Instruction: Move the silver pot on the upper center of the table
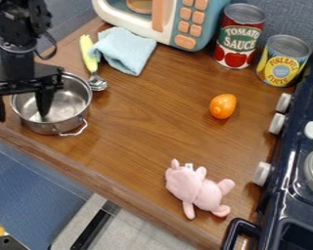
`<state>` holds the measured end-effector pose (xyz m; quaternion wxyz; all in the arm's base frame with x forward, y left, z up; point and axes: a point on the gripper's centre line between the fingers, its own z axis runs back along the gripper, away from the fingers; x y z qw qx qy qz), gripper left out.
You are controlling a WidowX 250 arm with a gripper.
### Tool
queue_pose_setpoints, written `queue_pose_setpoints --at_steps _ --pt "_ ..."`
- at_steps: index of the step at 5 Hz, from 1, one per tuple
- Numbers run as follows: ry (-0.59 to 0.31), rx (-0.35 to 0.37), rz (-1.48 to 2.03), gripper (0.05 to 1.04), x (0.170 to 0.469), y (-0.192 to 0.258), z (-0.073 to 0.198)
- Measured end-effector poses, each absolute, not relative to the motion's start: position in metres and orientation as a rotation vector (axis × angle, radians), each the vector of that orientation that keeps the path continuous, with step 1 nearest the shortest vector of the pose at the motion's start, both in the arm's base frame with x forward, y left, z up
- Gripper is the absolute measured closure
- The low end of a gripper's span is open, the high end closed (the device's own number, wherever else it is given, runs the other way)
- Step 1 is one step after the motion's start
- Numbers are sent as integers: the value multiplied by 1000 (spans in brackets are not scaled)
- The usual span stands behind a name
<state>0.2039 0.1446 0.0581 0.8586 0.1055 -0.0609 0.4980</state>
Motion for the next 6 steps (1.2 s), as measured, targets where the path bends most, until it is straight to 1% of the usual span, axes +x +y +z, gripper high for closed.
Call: queue_pose_setpoints --at_steps 1,2,3,4,5,6 --pt "-134 231 1066 586 203 145 57" --pt "-137 249 1066 849 204 143 58" --pt "-152 244 1057 957 207 138 60" --pt "-178 252 1030 983 209 127 73" --pt "-226 246 1007 1007 211 113 93" --pt "-255 195 990 1014 219 97 106"
